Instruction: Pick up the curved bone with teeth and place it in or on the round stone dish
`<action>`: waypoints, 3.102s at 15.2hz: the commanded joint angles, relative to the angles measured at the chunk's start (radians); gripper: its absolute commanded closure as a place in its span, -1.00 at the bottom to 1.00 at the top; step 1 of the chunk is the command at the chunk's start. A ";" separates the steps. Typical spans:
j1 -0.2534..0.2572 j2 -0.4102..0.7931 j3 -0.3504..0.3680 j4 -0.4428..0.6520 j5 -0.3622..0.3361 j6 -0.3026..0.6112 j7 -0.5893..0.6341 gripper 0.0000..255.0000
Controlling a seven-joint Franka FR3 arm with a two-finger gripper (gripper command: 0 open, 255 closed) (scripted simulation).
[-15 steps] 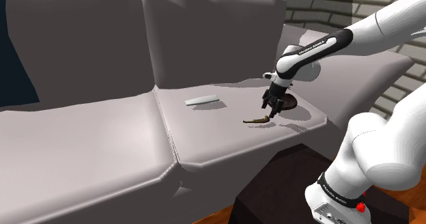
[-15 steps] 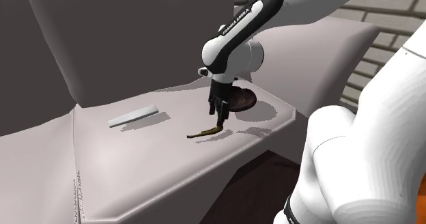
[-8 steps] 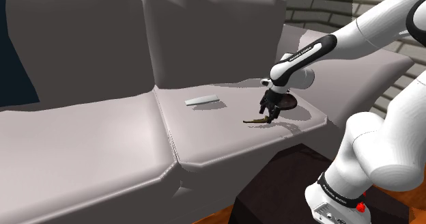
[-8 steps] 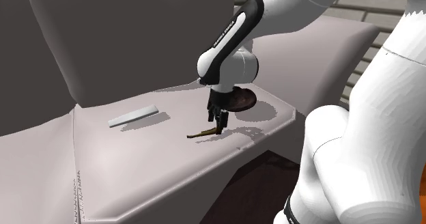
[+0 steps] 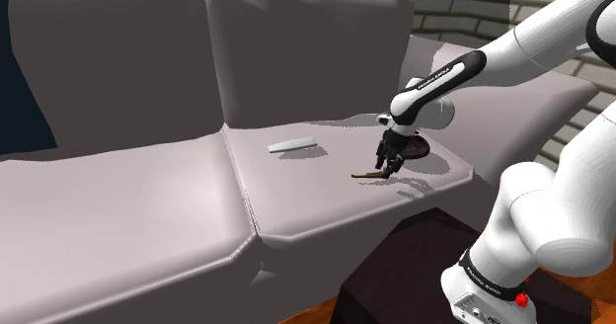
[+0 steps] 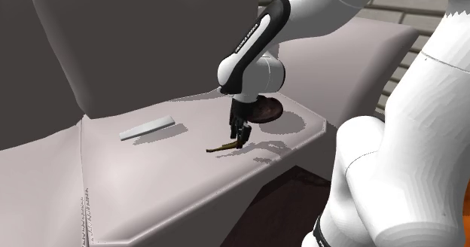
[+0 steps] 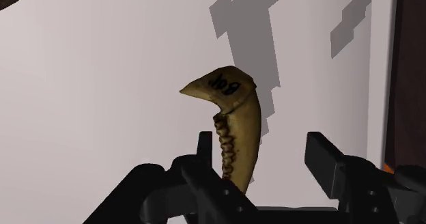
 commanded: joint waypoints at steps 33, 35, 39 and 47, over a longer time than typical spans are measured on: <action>0.038 0.179 0.046 0.111 0.162 -0.069 0.100 1.00; 0.038 0.176 0.045 0.112 0.158 -0.071 0.102 1.00; 0.038 0.162 0.043 0.113 0.139 -0.079 0.117 1.00; 0.017 0.023 0.052 0.129 -0.024 -0.172 0.253 1.00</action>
